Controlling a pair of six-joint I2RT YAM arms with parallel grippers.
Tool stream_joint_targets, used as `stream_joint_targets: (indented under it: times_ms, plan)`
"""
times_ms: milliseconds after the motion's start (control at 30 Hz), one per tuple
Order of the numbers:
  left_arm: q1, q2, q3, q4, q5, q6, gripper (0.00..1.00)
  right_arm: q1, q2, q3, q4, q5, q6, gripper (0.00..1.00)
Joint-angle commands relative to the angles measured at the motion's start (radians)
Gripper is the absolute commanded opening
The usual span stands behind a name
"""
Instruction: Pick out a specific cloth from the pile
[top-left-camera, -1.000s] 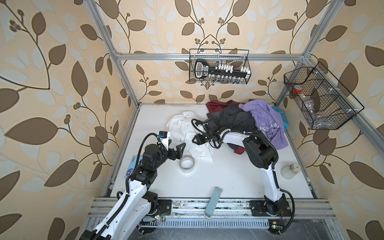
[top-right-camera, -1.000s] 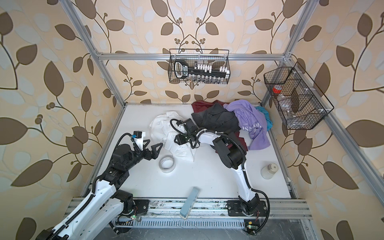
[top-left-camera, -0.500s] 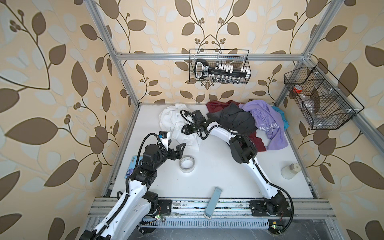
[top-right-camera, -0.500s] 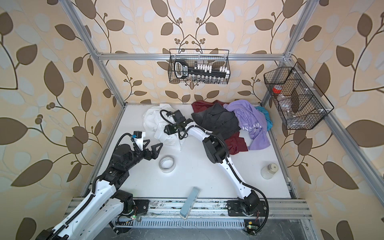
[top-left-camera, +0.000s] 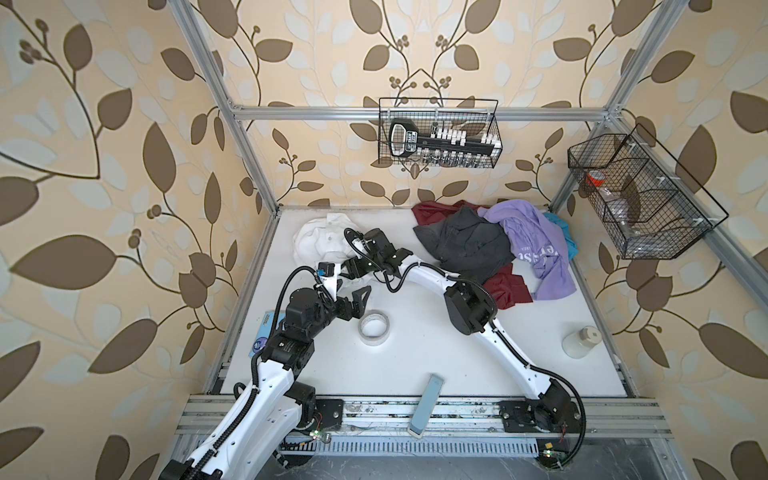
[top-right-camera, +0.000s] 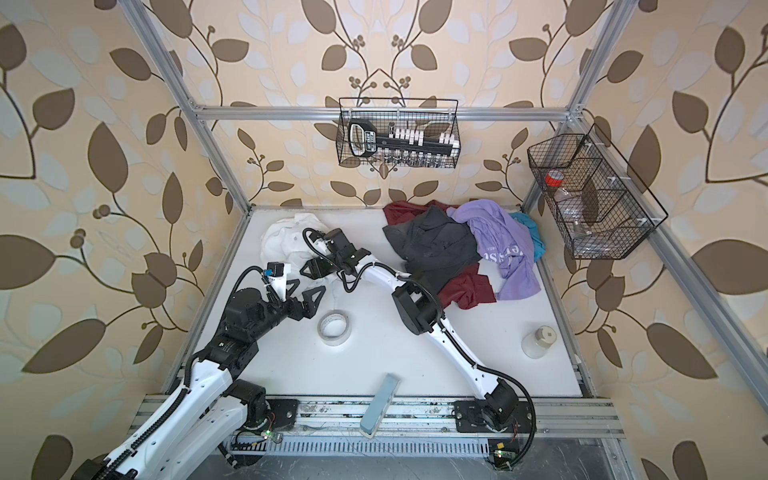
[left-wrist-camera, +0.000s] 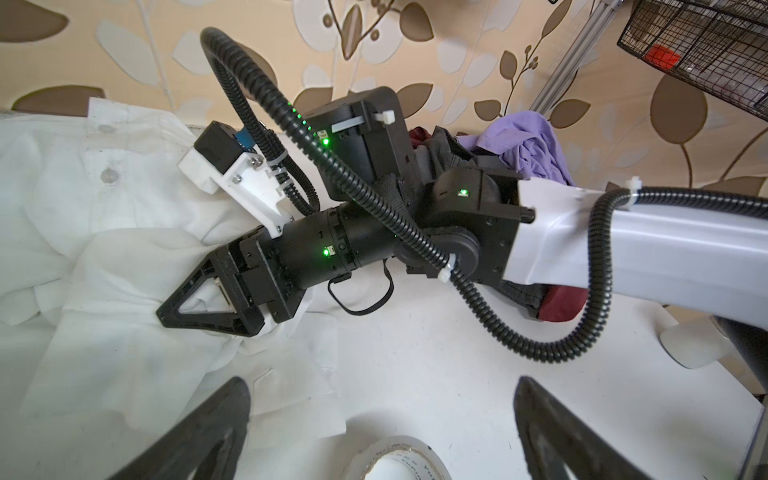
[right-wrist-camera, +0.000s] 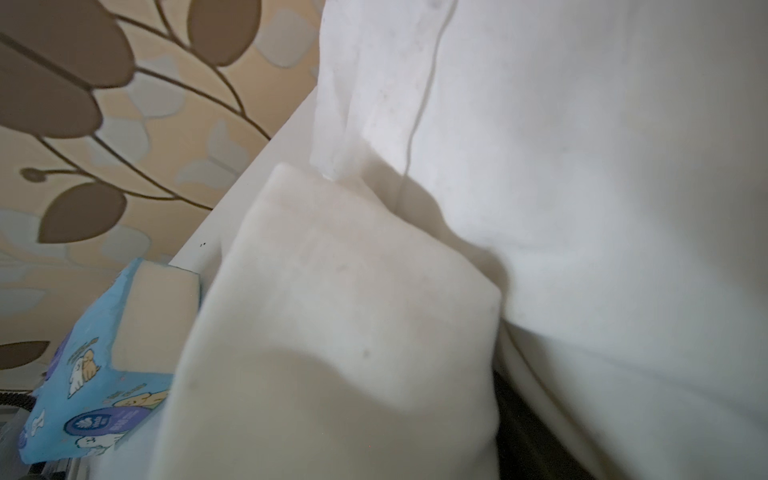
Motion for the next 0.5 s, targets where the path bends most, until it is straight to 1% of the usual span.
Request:
stream_joint_targets:
  times_ms: [0, 100, 167, 267, 367, 400, 467]
  plan:
    - [-0.009, -0.014, 0.01, 0.024, -0.021, 0.026, 0.99, 0.002, 0.054, 0.014, 0.025, -0.037, 0.042, 0.72]
    - [-0.009, -0.016, 0.009, 0.026, -0.02, 0.026, 0.99, -0.001, 0.034, 0.0, 0.03, -0.025, 0.028, 0.77]
    - [-0.008, -0.021, 0.007, 0.026, -0.022, 0.026, 0.99, -0.001, -0.001, -0.041, 0.056, -0.037, 0.021, 0.79]
    - [-0.008, -0.03, 0.004, 0.028, -0.024, 0.028, 0.99, -0.002, -0.091, -0.136, 0.114, -0.043, 0.028, 0.85]
    - [-0.009, -0.041, 0.004, 0.029, -0.03, 0.031, 0.99, -0.002, -0.203, -0.214, 0.126, -0.018, 0.013, 0.94]
    - [-0.009, -0.043, 0.003, 0.029, -0.028, 0.031, 0.99, -0.002, -0.242, -0.235, 0.124, -0.006, 0.004, 0.98]
    - [-0.009, -0.047, 0.003, 0.03, -0.027, 0.031, 0.99, -0.001, -0.308, -0.275, 0.112, 0.024, -0.017, 0.99]
